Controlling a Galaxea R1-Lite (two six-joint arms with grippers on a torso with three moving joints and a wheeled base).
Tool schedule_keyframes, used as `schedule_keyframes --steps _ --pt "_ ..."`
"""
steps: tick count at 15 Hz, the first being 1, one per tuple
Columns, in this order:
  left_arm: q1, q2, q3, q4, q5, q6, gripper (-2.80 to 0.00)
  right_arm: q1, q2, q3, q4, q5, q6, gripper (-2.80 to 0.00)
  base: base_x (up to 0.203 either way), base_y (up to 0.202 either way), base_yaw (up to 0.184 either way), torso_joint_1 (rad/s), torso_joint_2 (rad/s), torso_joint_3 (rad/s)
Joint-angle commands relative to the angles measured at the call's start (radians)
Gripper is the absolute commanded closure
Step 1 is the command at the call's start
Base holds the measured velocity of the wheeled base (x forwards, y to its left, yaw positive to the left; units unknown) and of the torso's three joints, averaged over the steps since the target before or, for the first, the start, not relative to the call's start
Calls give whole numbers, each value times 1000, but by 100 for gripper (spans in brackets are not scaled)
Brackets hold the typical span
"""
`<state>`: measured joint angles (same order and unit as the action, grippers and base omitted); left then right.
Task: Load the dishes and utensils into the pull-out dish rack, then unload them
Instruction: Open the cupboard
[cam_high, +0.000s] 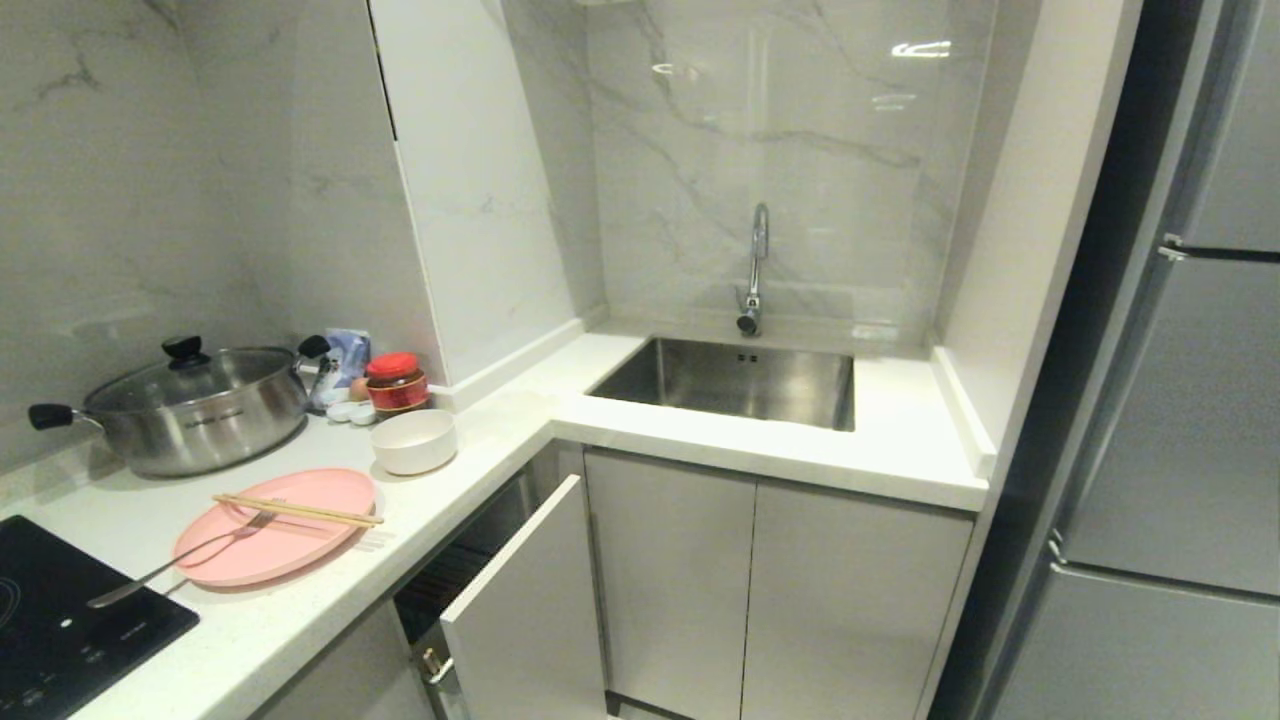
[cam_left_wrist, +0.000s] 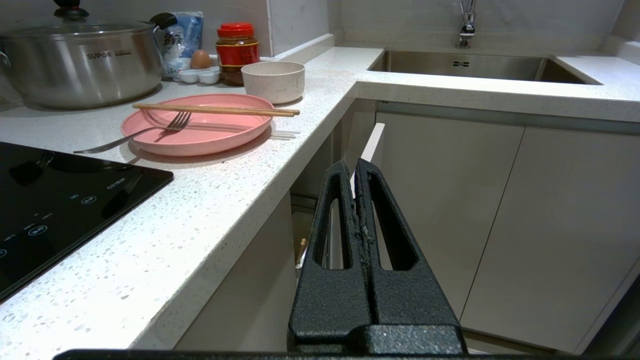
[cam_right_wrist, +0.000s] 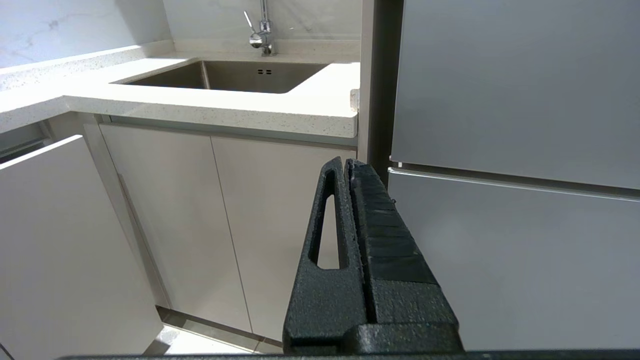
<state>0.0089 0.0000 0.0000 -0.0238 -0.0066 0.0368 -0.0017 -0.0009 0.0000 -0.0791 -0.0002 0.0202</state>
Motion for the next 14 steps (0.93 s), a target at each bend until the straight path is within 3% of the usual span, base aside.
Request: schedule_keyframes --steps 1,14 --pt "0 2 12 -1 -1 0 0 0 1 27 -1 0 0 0 0 0 0 0 0 0" --pt "0 2 12 -1 0 0 0 0 1 26 -1 0 0 0 0 0 0 0 0 0"
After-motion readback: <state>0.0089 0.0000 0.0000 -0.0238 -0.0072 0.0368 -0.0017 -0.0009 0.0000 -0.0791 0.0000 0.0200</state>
